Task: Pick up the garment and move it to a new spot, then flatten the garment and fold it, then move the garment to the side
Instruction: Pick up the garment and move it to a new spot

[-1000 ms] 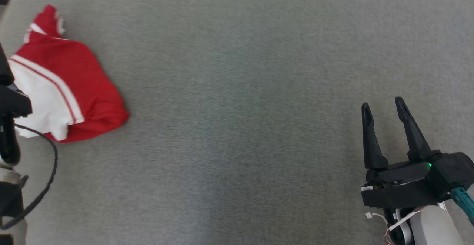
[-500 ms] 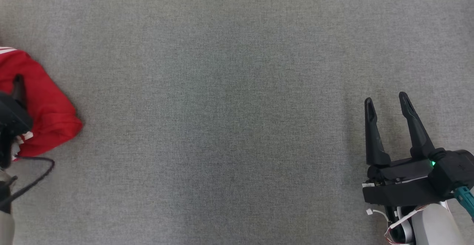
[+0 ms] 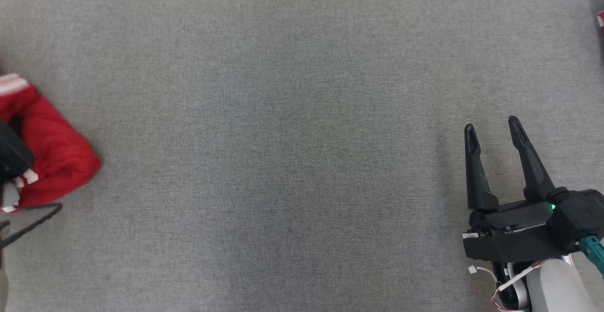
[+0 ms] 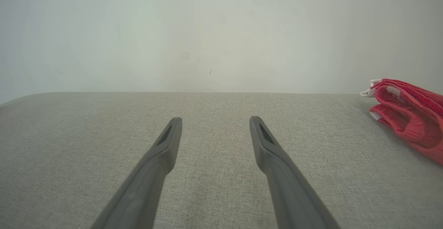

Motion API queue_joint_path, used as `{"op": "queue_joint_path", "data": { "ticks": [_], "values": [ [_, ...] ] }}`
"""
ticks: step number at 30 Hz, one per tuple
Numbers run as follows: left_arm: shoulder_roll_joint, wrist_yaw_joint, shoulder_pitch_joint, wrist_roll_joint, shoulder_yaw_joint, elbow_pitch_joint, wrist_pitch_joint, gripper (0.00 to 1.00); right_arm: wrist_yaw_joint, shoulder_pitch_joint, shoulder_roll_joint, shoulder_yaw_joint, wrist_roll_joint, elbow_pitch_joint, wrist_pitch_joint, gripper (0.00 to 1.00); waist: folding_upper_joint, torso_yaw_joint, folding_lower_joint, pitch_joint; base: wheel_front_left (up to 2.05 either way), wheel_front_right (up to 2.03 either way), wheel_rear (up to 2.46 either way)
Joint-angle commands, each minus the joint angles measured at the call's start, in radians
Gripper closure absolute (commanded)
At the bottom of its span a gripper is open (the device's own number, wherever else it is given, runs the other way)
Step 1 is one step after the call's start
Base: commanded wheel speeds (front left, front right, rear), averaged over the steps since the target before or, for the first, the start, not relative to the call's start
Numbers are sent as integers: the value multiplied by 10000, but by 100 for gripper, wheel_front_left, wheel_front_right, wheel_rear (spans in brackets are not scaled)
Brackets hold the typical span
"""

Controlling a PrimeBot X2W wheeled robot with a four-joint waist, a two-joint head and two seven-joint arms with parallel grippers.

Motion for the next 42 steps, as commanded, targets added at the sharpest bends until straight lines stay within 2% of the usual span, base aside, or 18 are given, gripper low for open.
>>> {"op": "queue_joint_path", "data": {
  "ticks": [1,10,17,21,23,30,37,42],
  "values": [
    [-182,-11,328,117,-158,148,-6,100,-26,46,0,-31,-24,-22,16,0,0,-63,1,-102,0,0,0],
    [95,-131,174,47,-309,-763,-1691,100,-26,289,302,-152,106,128,-17,0,0,-65,1,-780,0,0,0],
    [197,-163,-157,118,-1017,-2223,-2943,100,-26,412,465,-65,319,613,-130,0,0,-72,1,-1385,0,0,0],
    [273,-159,-378,295,-1488,-3048,-3266,100,-26,438,611,-35,440,967,-194,0,0,-246,1,-1669,0,0,0],
    [147,-160,-532,457,-1764,-3456,-3321,100,-26,466,677,-32,521,1177,-232,0,0,-370,1,-1805,0,0,0],
    [-833,-162,-1080,740,-2923,-4839,-3097,100,-26,500,1004,78,845,1714,-265,0,0,-1299,1,-2177,0,0,0],
    [-1963,-163,-1026,756,-4013,-5361,-3060,100,-26,694,1186,101,975,1826,-255,0,0,-2185,1,-2305,0,0,0],
    [-2739,-161,-521,740,-4661,-5545,-3274,100,-26,822,1267,84,1005,1806,-254,0,0,-2521,1,-2334,0,0,0]
  ]
}}
